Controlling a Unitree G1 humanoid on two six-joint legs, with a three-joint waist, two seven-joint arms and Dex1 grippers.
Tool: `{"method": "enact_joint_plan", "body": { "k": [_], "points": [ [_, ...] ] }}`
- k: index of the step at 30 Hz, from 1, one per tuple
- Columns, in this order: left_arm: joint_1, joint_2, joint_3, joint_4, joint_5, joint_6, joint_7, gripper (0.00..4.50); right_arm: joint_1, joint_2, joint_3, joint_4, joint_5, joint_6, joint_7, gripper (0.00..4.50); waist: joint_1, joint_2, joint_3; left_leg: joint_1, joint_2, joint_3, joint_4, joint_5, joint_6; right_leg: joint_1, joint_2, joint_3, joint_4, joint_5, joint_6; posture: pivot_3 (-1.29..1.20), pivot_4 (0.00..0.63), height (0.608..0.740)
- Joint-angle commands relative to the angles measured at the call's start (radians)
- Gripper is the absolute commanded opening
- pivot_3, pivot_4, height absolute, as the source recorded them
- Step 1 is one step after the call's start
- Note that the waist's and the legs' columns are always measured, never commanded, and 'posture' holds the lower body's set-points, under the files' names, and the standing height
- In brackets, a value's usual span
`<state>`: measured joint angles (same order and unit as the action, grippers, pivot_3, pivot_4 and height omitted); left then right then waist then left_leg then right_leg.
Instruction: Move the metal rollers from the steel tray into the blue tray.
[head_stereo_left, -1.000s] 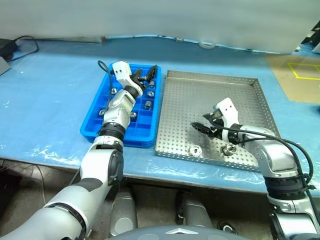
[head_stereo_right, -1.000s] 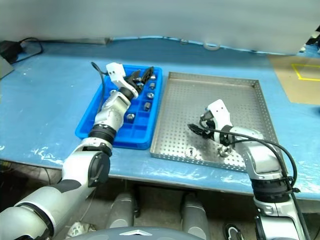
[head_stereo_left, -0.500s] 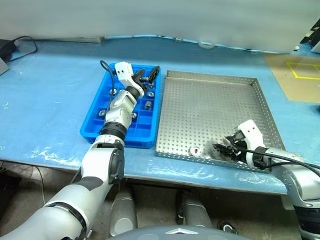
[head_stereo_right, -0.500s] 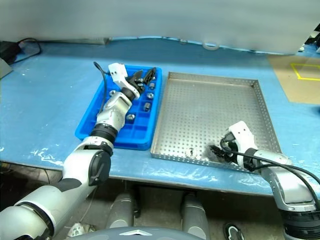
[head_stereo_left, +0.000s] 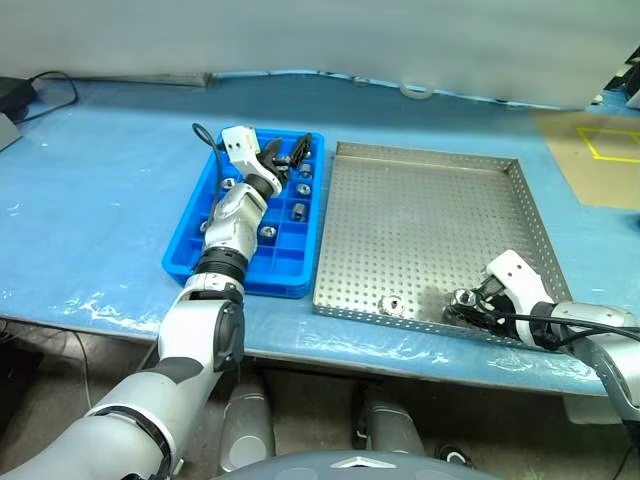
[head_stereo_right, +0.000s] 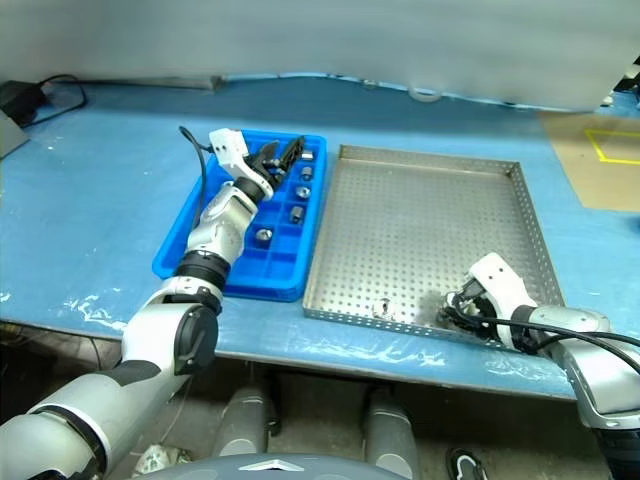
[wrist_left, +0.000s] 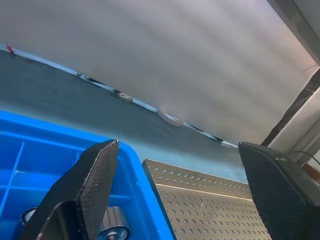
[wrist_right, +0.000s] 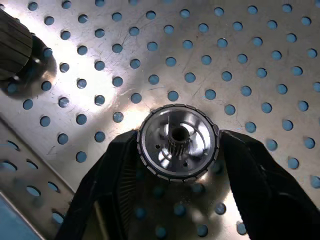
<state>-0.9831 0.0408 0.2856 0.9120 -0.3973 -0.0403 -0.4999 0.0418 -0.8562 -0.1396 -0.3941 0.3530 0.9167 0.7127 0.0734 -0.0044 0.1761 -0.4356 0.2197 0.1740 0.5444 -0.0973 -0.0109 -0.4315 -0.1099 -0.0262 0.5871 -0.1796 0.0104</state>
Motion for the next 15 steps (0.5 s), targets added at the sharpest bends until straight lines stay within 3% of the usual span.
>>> {"method": "enact_joint_plan", "body": {
  "k": [1, 5, 11, 15],
  "points": [
    [0.005, 0.016, 0.004, -0.069, -0.002, -0.008, 0.012, 4.22, -0.064, 0.053, 0.045, -0.014, 0.059, -0.005, 0.033, 1.64, -0.003, 0.000, 0.000, 0.001, 0.000, 0.000, 0.000, 0.000, 0.000, 0.000, 0.000, 0.000, 0.000, 0.000, 0.000, -0.11, 0.150, 0.740],
    [0.047, 0.047, 0.019, -0.137, -0.005, 0.000, 0.047, 4.22, -0.227, 0.170, 0.059, 0.028, 0.107, -0.027, 0.023, 1.63, -0.003, 0.001, -0.001, 0.000, 0.001, 0.000, 0.000, 0.001, -0.001, -0.003, 0.000, -0.001, 0.001, 0.001, -0.001, -0.03, 0.150, 0.740],
    [0.137, 0.084, 0.062, -0.262, -0.023, 0.030, 0.144, 4.22, -0.496, 0.383, 0.031, 0.088, 0.343, 0.037, 0.077, 1.63, 0.022, 0.002, -0.001, -0.002, 0.002, 0.000, 0.001, 0.001, -0.001, -0.005, 0.000, -0.002, 0.004, 0.006, -0.010, 0.13, 0.150, 0.740],
    [0.219, 0.101, 0.083, -0.377, -0.014, 0.058, 0.237, 4.22, -0.649, 0.459, 0.187, 0.258, 0.243, -0.052, 0.109, 1.63, 0.051, 0.002, -0.001, -0.003, 0.002, -0.001, 0.000, 0.001, -0.002, -0.005, 0.000, -0.003, 0.004, 0.006, -0.011, 0.22, 0.150, 0.740]
  ]
}}
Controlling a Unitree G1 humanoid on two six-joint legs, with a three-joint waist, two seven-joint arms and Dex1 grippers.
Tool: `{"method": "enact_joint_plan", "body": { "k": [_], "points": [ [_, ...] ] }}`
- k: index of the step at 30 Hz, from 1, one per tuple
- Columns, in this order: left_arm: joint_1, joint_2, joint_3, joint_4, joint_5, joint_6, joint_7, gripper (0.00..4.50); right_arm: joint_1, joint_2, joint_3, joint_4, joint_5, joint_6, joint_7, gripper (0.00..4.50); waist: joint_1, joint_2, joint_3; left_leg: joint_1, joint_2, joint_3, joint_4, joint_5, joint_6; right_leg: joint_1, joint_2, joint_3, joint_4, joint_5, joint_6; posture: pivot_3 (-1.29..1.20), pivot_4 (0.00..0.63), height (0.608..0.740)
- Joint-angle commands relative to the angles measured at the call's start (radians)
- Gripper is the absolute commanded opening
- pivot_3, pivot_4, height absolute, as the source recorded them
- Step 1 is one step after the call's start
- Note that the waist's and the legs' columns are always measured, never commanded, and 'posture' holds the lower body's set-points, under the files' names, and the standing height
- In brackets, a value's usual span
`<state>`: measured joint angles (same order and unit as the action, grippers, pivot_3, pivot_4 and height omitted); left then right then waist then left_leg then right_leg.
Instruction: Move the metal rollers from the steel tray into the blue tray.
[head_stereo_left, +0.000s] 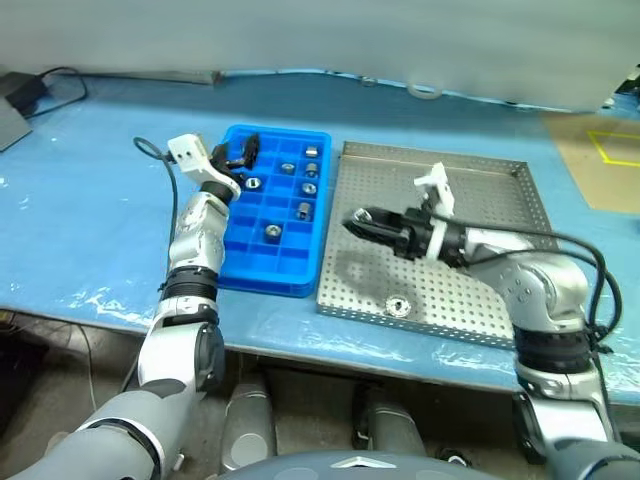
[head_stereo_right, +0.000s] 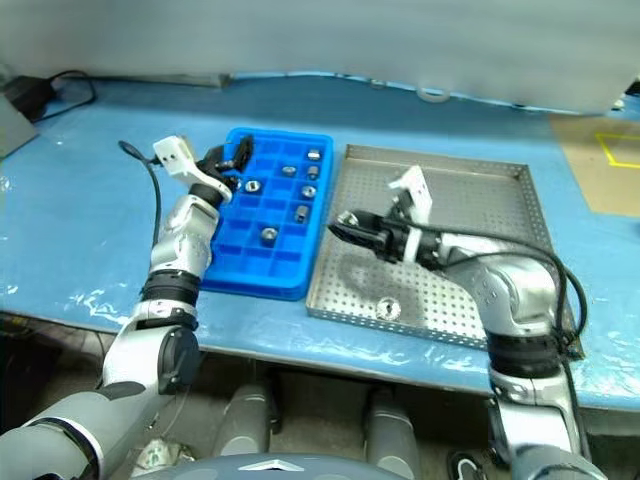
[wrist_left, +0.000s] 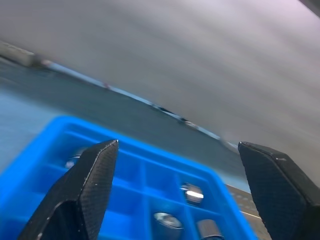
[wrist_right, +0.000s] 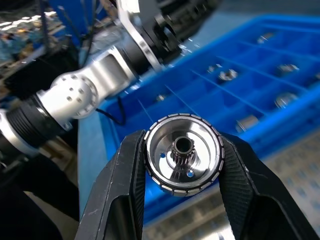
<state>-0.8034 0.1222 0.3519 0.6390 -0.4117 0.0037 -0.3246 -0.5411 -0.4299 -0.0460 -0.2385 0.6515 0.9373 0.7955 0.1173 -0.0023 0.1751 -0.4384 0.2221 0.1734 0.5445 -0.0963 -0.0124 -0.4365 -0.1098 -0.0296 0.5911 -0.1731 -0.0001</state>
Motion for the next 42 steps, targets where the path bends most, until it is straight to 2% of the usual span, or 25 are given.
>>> {"method": "enact_joint_plan", "body": {
  "k": [1, 6, 9, 15, 18, 20, 24, 27, 33, 35, 40, 42],
  "points": [
    [0.061, 0.025, 0.018, -0.128, 0.007, 0.019, 0.083, 4.22, -0.104, 0.060, 0.131, 0.164, -0.098, -0.117, 0.024, 1.63, 0.012, 0.000, 0.000, 0.000, 0.000, 0.000, 0.000, 0.000, 0.000, 0.000, 0.000, 0.000, 0.000, 0.000, 0.000, 0.24, 0.150, 0.740],
    [0.150, 0.041, 0.038, -0.250, -0.006, 0.050, 0.155, 4.22, -0.290, 0.276, 0.193, 0.521, -0.251, -0.311, -0.106, 1.63, 0.024, 0.000, 0.000, -0.001, 0.001, 0.000, -0.002, 0.002, -0.003, -0.004, 0.000, -0.001, 0.003, 0.000, 0.000, 0.33, 0.150, 0.740],
    [0.193, 0.051, 0.045, -0.323, -0.012, 0.071, 0.181, 4.22, -0.351, 0.345, 0.239, 0.669, -0.338, -0.413, -0.112, 1.63, 0.039, 0.000, 0.000, -0.002, 0.001, -0.001, -0.003, 0.003, -0.006, -0.008, 0.000, -0.001, 0.008, -0.001, -0.001, 0.36, 0.150, 0.740],
    [0.258, 0.067, 0.073, -0.418, -0.024, 0.096, 0.235, 4.22, -0.332, 0.363, 0.317, 0.649, -0.348, -0.424, 0.065, 1.63, 0.086, 0.000, 0.001, -0.003, 0.001, -0.003, -0.004, 0.003, -0.006, -0.008, 0.000, -0.001, 0.013, -0.005, 0.000, 0.42, 0.150, 0.740],
    [0.282, 0.068, 0.075, -0.457, -0.025, 0.105, 0.248, 4.22, -0.311, 0.377, 0.327, 0.640, -0.358, -0.427, 0.073, 1.63, 0.105, 0.000, 0.001, -0.002, 0.001, -0.005, -0.004, 0.004, -0.007, -0.008, 0.000, -0.001, 0.014, -0.009, 0.006, 0.45, 0.150, 0.740],
    [0.302, 0.065, 0.073, -0.487, -0.024, 0.114, 0.257, 4.22, -0.307, 0.412, 0.319, 0.680, -0.380, -0.428, 0.016, 1.63, 0.117, 0.000, 0.001, -0.002, 0.001, -0.006, -0.004, 0.004, -0.007, -0.008, 0.000, -0.001, 0.015, -0.009, 0.007, 0.45, 0.150, 0.740],
    [0.319, 0.068, 0.079, -0.516, -0.030, 0.130, 0.270, 4.22, -0.275, 0.424, 0.356, 0.670, -0.423, -0.446, 0.031, 2.99, 0.132, 0.000, 0.001, -0.002, 0.000, -0.013, -0.004, 0.004, -0.008, -0.009, 0.000, -0.001, 0.016, -0.010, 0.007, 0.48, 0.150, 0.740],
    [0.294, 0.068, 0.066, -0.489, -0.027, 0.138, 0.268, 4.22, -0.277, 0.412, 0.344, 0.685, -0.461, -0.466, -0.009, 3.97, 0.143, 0.000, 0.001, -0.002, -0.001, -0.018, -0.004, 0.004, -0.008, -0.009, 0.001, -0.001, 0.016, -0.010, 0.007, 0.42, 0.150, 0.740],
    [0.189, 0.052, -0.011, -0.359, 0.000, 0.120, 0.189, 4.22, -0.241, 0.335, 0.271, 0.625, -0.463, -0.446, -0.053, 3.97, 0.148, 0.000, 0.001, -0.003, -0.003, -0.021, -0.004, 0.005, -0.009, -0.007, 0.001, 0.001, 0.016, -0.010, 0.008, 0.25, 0.150, 0.740],
    [0.126, 0.029, -0.035, -0.261, 0.008, 0.099, 0.154, 4.22, -0.197, 0.284, 0.238, 0.543, -0.446, -0.402, -0.059, 3.97, 0.139, 0.000, 0.001, -0.003, -0.007, -0.021, -0.004, 0.005, -0.009, -0.006, 0.001, 0.004, 0.015, -0.010, 0.008, 0.17, 0.150, 0.740],
    [-0.070, -0.043, -0.088, 0.033, 0.030, 0.021, 0.029, 4.22, 0.034, 0.077, 0.142, 0.193, -0.369, -0.217, -0.037, 3.97, 0.131, 0.000, 0.001, -0.007, -0.016, -0.019, -0.002, 0.005, -0.009, -0.001, 0.000, 0.007, 0.013, -0.011, 0.016, -0.06, 0.150, 0.740],
    [-0.126, -0.066, -0.102, 0.118, 0.039, -0.010, -0.013, 4.22, 0.137, -0.001, 0.097, 0.043, -0.311, -0.143, -0.020, 3.97, 0.112, -0.001, 0.000, -0.006, -0.017, -0.019, 0.002, 0.003, -0.006, 0.006, -0.002, 0.008, 0.010, -0.009, 0.017, -0.11, 0.150, 0.740]
  ]
}}
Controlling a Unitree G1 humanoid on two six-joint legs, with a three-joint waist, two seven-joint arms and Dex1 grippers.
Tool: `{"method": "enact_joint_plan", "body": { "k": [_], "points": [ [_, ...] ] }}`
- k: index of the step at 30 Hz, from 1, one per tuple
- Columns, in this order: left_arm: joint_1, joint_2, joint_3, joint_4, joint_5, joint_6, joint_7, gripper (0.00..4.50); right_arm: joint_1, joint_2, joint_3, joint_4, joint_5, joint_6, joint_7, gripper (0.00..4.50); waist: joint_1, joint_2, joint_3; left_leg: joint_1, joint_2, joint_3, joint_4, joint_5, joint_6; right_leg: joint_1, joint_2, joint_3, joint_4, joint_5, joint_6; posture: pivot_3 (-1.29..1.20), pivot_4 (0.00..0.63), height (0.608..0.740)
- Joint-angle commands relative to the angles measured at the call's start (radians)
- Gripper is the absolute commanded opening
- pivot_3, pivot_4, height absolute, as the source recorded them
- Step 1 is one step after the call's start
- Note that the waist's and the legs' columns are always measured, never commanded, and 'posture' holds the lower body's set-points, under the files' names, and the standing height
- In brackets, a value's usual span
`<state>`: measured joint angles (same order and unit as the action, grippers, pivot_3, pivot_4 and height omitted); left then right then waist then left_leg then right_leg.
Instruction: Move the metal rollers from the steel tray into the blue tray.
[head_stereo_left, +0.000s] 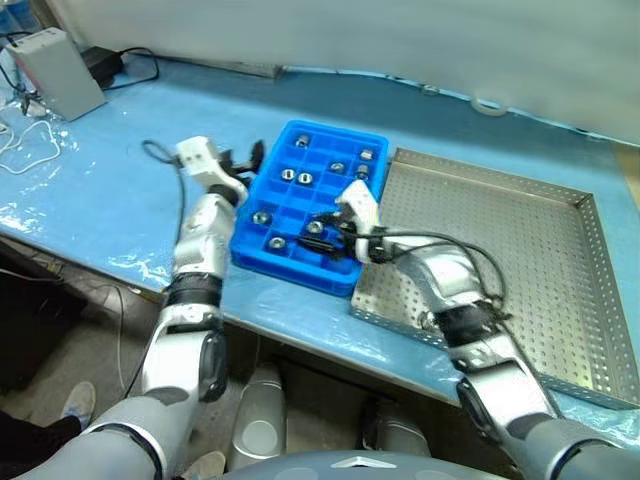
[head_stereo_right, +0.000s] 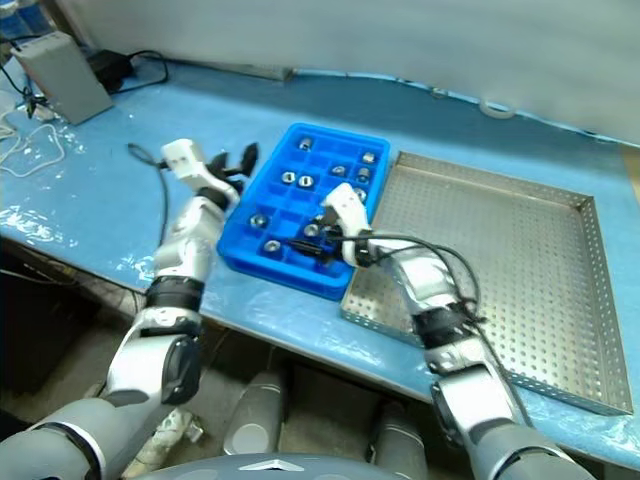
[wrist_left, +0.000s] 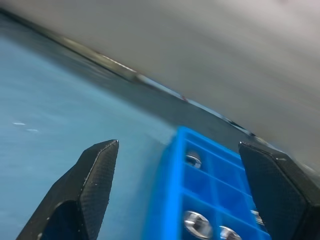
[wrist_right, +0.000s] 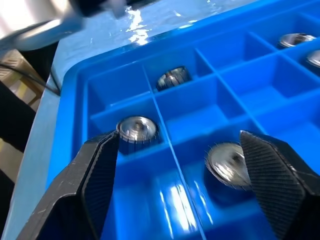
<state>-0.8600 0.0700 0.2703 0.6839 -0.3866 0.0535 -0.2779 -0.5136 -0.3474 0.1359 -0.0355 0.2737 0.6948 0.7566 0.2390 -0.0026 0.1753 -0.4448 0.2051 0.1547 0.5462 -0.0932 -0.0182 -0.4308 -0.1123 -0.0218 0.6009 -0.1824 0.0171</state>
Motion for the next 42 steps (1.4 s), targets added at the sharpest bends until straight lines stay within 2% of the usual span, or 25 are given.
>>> {"method": "enact_joint_plan", "body": {
  "k": [1, 4, 10, 14, 18, 21, 23, 28, 29, 32, 35, 39, 42],
  "points": [
    [-0.092, -0.023, -0.025, 0.107, 0.018, -0.074, -0.079, 4.22, 0.153, -0.114, -0.110, -0.220, 0.091, 0.124, 0.018, 3.97, -0.024, -0.001, 0.000, 0.000, -0.001, 0.000, 0.000, 0.000, 0.000, 0.002, -0.001, 0.000, -0.002, 0.001, 0.001, -0.14, 0.150, 0.740],
    [-0.138, -0.041, -0.024, 0.188, 0.024, -0.102, -0.122, 4.22, 0.232, -0.159, -0.174, -0.324, 0.135, 0.177, -0.015, 3.97, -0.079, -0.001, 0.000, 0.003, 0.000, 0.001, -0.002, -0.002, 0.003, 0.008, 0.000, -0.001, -0.015, 0.003, 0.005, -0.19, 0.150, 0.740],
    [-0.204, -0.059, -0.017, 0.304, 0.034, -0.137, -0.174, 4.22, 0.403, -0.258, -0.239, -0.489, 0.196, 0.255, -0.015, 3.97, -0.165, -0.001, -0.001, 0.004, 0.001, 0.002, -0.004, -0.003, 0.004, 0.005, 0.002, -0.001, -0.015, 0.000, 0.007, -0.27, 0.150, 0.740],
    [-0.229, -0.069, -0.011, 0.345, 0.036, -0.152, -0.188, 4.22, 0.459, -0.323, -0.187, -0.492, 0.152, 0.259, -0.039, 3.97, -0.188, -0.001, -0.001, 0.005, 0.001, 0.004, -0.004, -0.003, 0.005, 0.006, 0.002, -0.001, -0.016, 0.000, 0.007, -0.30, 0.150, 0.740],
    [-0.238, -0.072, -0.015, 0.360, 0.044, -0.163, -0.200, 4.22, 0.475, -0.336, -0.158, -0.470, 0.146, 0.269, -0.064, 3.97, -0.196, -0.001, -0.001, 0.005, 0.001, 0.006, -0.002, -0.004, 0.007, 0.006, 0.002, -0.001, -0.017, 0.000, 0.007, -0.30, 0.150, 0.740],
    [-0.236, -0.067, -0.011, 0.363, 0.045, -0.165, -0.198, 4.22, 0.470, -0.346, -0.112, -0.441, 0.119, 0.270, -0.079, 3.38, -0.195, -0.001, -0.001, 0.005, 0.001, 0.007, -0.002, -0.005, 0.008, 0.006, 0.001, -0.001, -0.017, 0.001, 0.006, -0.29, 0.150, 0.740],
    [-0.232, -0.063, -0.009, 0.361, 0.045, -0.166, -0.196, 4.22, 0.470, -0.357, -0.093, -0.445, 0.130, 0.271, -0.062, 2.73, -0.195, 0.000, -0.001, 0.005, 0.001, 0.007, -0.002, -0.005, 0.009, 0.007, 0.001, -0.001, -0.018, 0.004, 0.001, -0.29, 0.150, 0.740],
    [-0.221, -0.055, -0.004, 0.345, 0.044, -0.168, -0.185, 4.22, 0.451, -0.379, -0.080, -0.447, 0.167, 0.272, -0.016, 1.07, -0.195, 0.000, -0.001, 0.006, 0.001, 0.009, -0.001, -0.007, 0.012, 0.009, 0.000, -0.001, -0.020, 0.005, -0.001, -0.29, 0.150, 0.740],
    [-0.218, -0.053, -0.002, 0.343, 0.044, -0.169, -0.184, 4.22, 0.445, -0.383, -0.075, -0.447, 0.174, 0.269, -0.004, 0.85, -0.194, 0.000, -0.001, 0.006, 0.001, 0.010, -0.001, -0.007, 0.012, 0.009, 0.000, -0.001, -0.020, 0.004, -0.001, -0.24, 0.150, 0.740],
    [-0.204, -0.047, 0.002, 0.330, 0.044, -0.172, -0.179, 4.22, 0.407, -0.394, -0.066, -0.422, 0.170, 0.249, 0.017, 0.79, -0.194, 0.000, -0.001, 0.007, 0.001, 0.010, -0.001, -0.007, 0.012, 0.009, 0.000, -0.001, -0.020, 0.005, -0.001, -0.24, 0.150, 0.740],
    [-0.192, -0.039, 0.007, 0.316, 0.045, -0.176, -0.168, 4.22, 0.323, -0.336, -0.124, -0.385, 0.210, 0.221, 0.011, 0.79, -0.194, 0.000, -0.001, 0.007, 0.002, 0.010, -0.001, -0.007, 0.012, 0.009, 0.000, -0.001, -0.020, 0.005, -0.001, -0.19, 0.150, 0.740],
    [-0.187, -0.007, 0.022, 0.302, 0.042, -0.191, -0.142, 4.22, 0.140, -0.162, -0.245, -0.333, 0.332, 0.224, -0.058, 0.79, -0.196, 0.000, -0.001, 0.006, 0.002, 0.011, 0.000, -0.007, 0.011, 0.004, 0.000, -0.002, -0.016, 0.006, -0.003, -0.15, 0.150, 0.740],
    [-0.184, 0.035, 0.053, 0.301, 0.029, -0.197, -0.107, 4.22, 0.018, -0.042, -0.274, -0.273, 0.393, 0.225, -0.104, 0.79, -0.192, 0.000, -0.001, 0.005, 0.003, 0.012, 0.000, -0.006, 0.011, 0.002, 0.000, -0.002, -0.013, 0.007, -0.005, -0.07, 0.150, 0.740]
  ]
}}
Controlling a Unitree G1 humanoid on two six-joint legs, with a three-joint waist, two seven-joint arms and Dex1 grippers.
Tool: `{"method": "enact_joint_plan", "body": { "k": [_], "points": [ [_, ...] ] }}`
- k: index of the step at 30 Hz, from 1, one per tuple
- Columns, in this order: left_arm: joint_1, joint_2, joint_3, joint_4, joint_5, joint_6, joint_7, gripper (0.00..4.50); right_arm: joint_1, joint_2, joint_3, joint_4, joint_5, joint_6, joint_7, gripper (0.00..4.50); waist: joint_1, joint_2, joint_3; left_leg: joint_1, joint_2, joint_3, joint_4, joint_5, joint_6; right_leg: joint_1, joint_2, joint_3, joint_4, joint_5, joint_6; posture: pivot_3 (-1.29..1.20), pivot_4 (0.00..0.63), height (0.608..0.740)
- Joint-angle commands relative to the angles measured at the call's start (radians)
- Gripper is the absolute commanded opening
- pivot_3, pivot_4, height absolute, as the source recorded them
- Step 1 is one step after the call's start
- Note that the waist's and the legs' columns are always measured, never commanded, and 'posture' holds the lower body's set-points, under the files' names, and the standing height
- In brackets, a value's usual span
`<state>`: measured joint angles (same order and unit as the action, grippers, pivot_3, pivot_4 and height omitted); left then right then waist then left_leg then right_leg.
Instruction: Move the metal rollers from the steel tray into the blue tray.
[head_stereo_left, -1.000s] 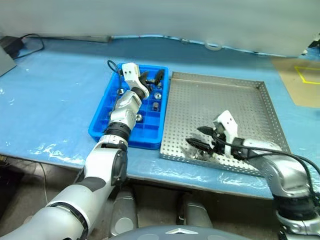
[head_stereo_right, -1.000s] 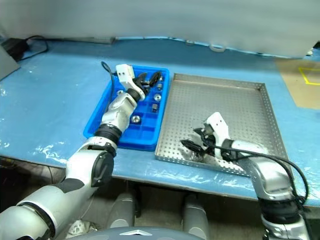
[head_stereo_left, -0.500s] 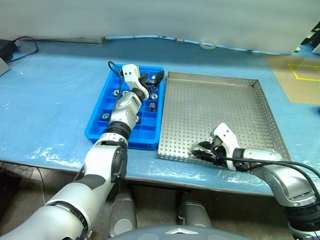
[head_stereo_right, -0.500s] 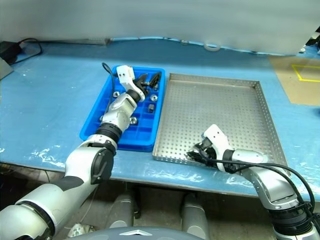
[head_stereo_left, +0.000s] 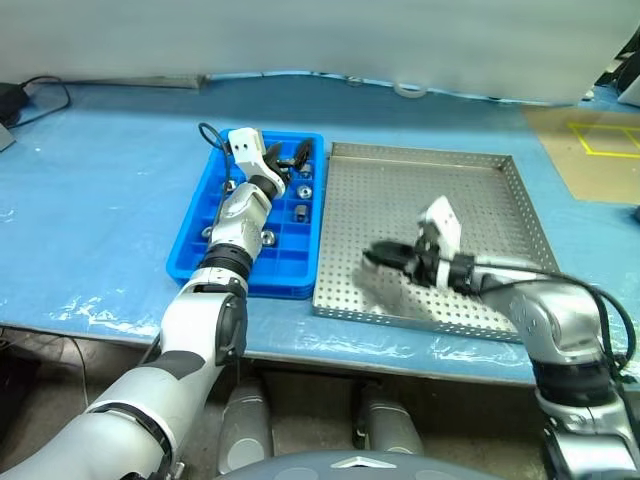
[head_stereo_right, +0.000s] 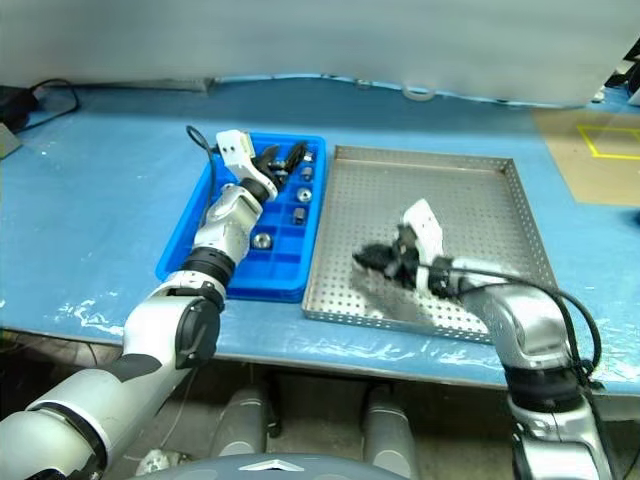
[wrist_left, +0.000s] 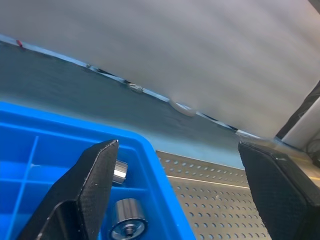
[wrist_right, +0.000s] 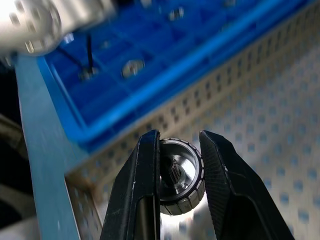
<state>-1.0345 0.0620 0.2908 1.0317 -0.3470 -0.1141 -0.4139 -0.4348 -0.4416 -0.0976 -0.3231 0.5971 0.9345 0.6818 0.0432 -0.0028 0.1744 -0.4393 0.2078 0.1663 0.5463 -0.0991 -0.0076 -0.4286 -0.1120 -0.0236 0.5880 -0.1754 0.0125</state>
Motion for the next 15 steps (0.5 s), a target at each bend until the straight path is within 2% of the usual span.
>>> {"method": "enact_joint_plan", "body": {
  "k": [1, 5, 10, 12, 15],
  "points": [
    [-0.004, 0.053, 0.045, -0.051, -0.018, -0.024, 0.046, 4.22, -0.086, 0.075, -0.025, 0.030, 0.076, -0.016, -0.024, 0.79, 0.007, 0.000, 0.000, 0.000, 0.000, 0.000, 0.000, 0.000, 0.000, 0.000, 0.000, 0.000, 0.000, 0.000, 0.000, -0.07, 0.150, 0.740],
    [0.042, 0.068, 0.063, -0.106, -0.025, -0.009, 0.076, 4.22, -0.146, 0.103, 0.090, 0.093, 0.021, -0.051, 0.006, 0.79, 0.032, 0.000, 0.000, 0.000, 0.000, 0.000, -0.001, 0.000, 0.000, 0.000, 0.000, -0.001, 0.000, -0.001, -0.001, -0.02, 0.150, 0.740],
    [0.122, 0.053, 0.043, -0.225, -0.021, 0.014, 0.099, 4.22, -0.181, 0.124, 0.152, 0.146, 0.005, -0.076, 0.036, 0.79, 0.071, 0.000, 0.000, -0.003, 0.000, 0.000, -0.002, 0.000, -0.001, -0.001, -0.001, -0.001, 0.000, -0.001, -0.002, 0.04, 0.150, 0.740],
    [0.141, 0.049, 0.036, -0.260, -0.019, 0.026, 0.108, 4.22, -0.179, 0.124, 0.174, 0.150, -0.002, -0.078, 0.047, 1.50, 0.081, 0.000, 0.000, -0.003, 0.000, 0.000, -0.001, 0.000, -0.001, 0.000, -0.002, -0.001, 0.000, -0.001, -0.002, 0.04, 0.150, 0.740],
    [0.156, 0.051, 0.031, -0.292, -0.020, 0.043, 0.117, 4.22, -0.169, 0.112, 0.207, 0.152, -0.019, -0.085, 0.065, 2.31, 0.084, 0.000, 0.000, -0.002, 0.001, 0.000, -0.002, 0.001, -0.002, 0.000, -0.002, -0.001, 0.001, -0.001, -0.002, 0.06, 0.150, 0.740]
  ]
}}
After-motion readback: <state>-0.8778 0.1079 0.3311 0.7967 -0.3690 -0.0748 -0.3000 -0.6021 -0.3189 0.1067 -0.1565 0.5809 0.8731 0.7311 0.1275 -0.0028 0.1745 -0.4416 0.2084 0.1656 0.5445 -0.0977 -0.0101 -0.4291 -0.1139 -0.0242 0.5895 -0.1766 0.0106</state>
